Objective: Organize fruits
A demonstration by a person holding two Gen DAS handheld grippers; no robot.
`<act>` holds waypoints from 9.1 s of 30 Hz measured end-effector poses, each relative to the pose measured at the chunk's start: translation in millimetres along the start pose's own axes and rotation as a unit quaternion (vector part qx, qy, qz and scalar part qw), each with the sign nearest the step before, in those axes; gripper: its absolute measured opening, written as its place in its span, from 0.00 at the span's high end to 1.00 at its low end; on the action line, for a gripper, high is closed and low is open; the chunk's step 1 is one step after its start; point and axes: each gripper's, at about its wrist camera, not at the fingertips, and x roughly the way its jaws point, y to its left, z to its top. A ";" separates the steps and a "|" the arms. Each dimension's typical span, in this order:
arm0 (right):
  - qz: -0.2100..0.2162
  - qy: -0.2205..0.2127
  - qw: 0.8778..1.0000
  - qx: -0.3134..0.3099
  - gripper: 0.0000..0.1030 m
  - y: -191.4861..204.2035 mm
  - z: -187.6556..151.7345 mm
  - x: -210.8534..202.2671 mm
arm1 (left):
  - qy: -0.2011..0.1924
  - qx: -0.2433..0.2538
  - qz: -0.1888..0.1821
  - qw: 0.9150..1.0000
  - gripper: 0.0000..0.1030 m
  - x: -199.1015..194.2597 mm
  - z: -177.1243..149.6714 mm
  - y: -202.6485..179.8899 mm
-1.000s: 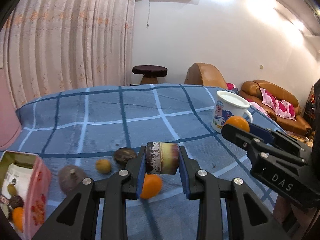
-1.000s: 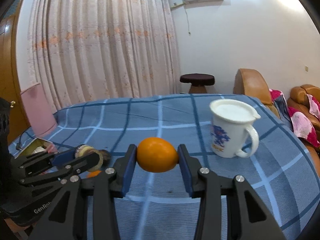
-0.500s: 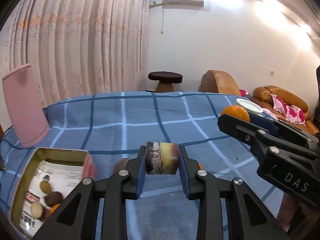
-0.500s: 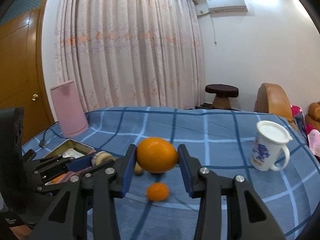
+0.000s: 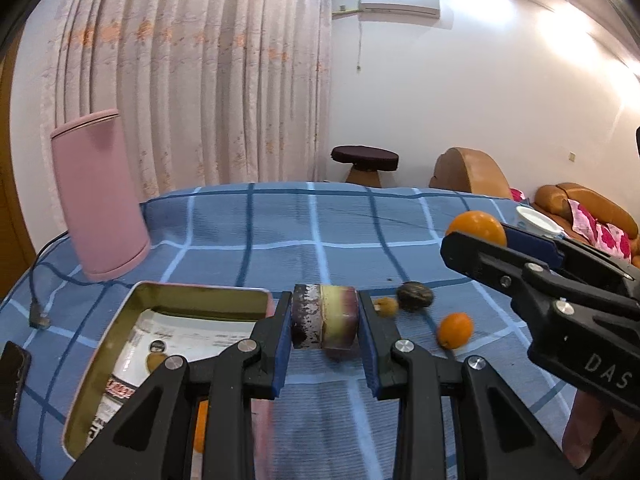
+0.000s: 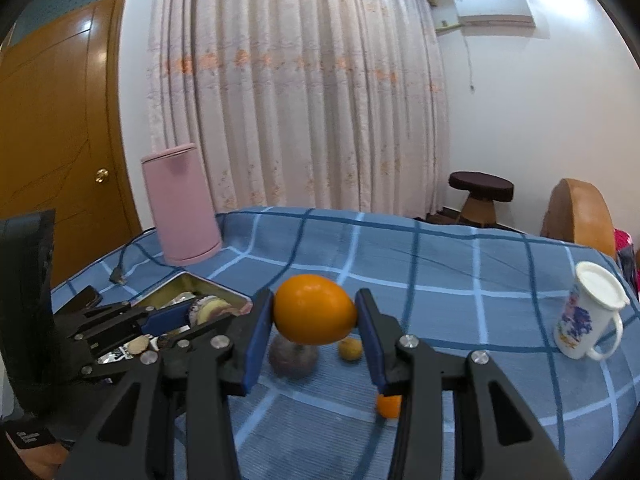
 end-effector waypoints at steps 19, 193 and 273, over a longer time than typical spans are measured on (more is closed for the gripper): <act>0.035 0.005 0.999 -0.024 0.57 44.3 9.3 19.7 | -0.008 -0.024 0.045 0.999 0.69 -13.6 -4.3 51.1; -0.044 0.027 0.999 0.018 0.61 -68.3 -50.9 1.6 | 0.010 0.060 0.014 0.998 0.49 41.3 -18.3 -40.8; 0.089 0.061 0.989 -0.106 0.61 120.2 -15.3 89.3 | 0.017 -0.023 0.128 0.991 0.49 -26.4 -34.3 132.5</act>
